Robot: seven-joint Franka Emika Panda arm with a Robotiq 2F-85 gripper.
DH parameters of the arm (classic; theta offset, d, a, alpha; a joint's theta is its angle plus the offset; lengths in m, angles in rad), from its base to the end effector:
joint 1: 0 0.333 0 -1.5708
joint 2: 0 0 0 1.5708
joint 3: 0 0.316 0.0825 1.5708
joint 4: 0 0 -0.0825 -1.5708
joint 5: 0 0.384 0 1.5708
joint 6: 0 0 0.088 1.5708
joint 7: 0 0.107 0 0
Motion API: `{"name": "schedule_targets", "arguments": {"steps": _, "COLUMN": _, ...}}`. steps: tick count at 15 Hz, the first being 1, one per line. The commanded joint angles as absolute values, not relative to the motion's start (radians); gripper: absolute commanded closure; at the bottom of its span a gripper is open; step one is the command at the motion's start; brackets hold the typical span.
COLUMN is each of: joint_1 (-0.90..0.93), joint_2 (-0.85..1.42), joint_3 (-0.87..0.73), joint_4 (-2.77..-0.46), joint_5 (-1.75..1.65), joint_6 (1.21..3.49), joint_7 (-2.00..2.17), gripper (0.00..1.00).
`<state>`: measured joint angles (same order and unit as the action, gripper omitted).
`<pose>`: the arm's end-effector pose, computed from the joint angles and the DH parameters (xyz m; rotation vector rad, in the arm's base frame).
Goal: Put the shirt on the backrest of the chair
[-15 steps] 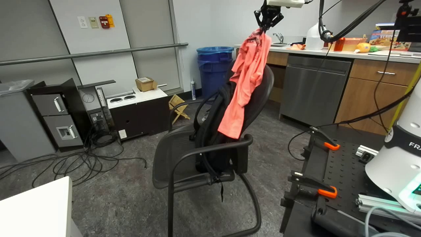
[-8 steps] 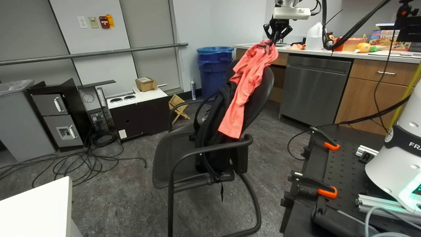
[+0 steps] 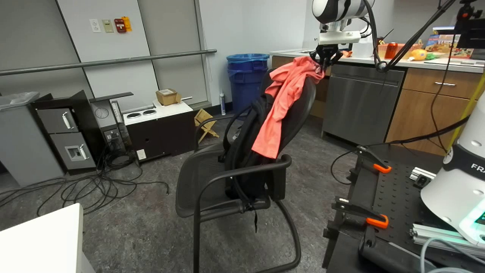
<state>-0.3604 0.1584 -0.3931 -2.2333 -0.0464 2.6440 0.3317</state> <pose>0.4148 -0.3841 0.3323 2.5902 -1.4743 0.3586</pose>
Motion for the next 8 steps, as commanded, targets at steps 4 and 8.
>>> {"name": "schedule_targets", "arguments": {"steps": 4, "joint_1": -0.341, "joint_2": 0.210, "joint_3": -0.444, "joint_4": -2.215, "joint_5": -0.127, "joint_6": 2.610, "joint_7": 0.395, "gripper": 0.66}}
{"name": "schedule_targets", "arguments": {"steps": 8, "joint_1": -0.332, "joint_2": 0.203, "joint_3": -0.473, "joint_4": -2.215, "joint_5": -0.215, "joint_6": 2.573, "joint_7": 0.428, "gripper": 0.44}}
